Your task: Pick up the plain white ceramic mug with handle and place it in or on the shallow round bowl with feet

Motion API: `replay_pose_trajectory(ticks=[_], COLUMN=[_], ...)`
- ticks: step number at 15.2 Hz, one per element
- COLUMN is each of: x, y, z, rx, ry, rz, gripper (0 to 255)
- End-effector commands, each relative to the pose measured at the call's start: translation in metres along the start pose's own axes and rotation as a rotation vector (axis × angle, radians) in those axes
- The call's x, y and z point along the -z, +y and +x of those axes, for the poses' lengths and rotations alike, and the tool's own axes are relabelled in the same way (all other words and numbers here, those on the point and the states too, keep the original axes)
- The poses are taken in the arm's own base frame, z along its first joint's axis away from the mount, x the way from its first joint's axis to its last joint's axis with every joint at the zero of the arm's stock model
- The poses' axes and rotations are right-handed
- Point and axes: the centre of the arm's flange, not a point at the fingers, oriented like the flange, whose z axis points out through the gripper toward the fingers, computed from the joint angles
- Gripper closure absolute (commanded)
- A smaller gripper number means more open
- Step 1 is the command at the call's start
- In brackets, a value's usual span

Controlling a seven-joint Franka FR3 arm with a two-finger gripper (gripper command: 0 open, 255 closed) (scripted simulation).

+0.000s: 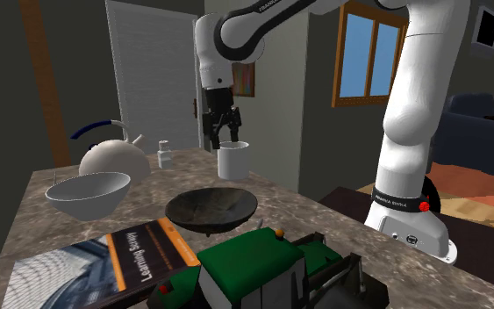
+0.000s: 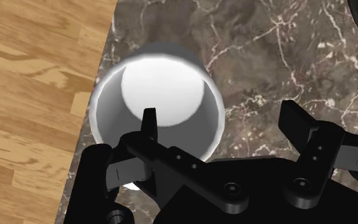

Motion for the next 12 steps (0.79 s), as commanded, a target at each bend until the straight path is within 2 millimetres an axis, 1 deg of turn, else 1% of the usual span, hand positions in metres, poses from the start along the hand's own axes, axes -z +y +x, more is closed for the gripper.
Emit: replay_pose_trajectory(ticks=[1,5,6,12], x=[-0.009,-0.03,-0.038,-0.038], y=[-0.003,-0.003,-0.003,-0.003], z=[0.003,0.003,0.003,0.003], rx=[0.002,0.002,0.002,0.002], ry=[0.002,0.002,0.002,0.002], rz=[0.002,0.002,0.002,0.002], gripper=[0,0,0,0])
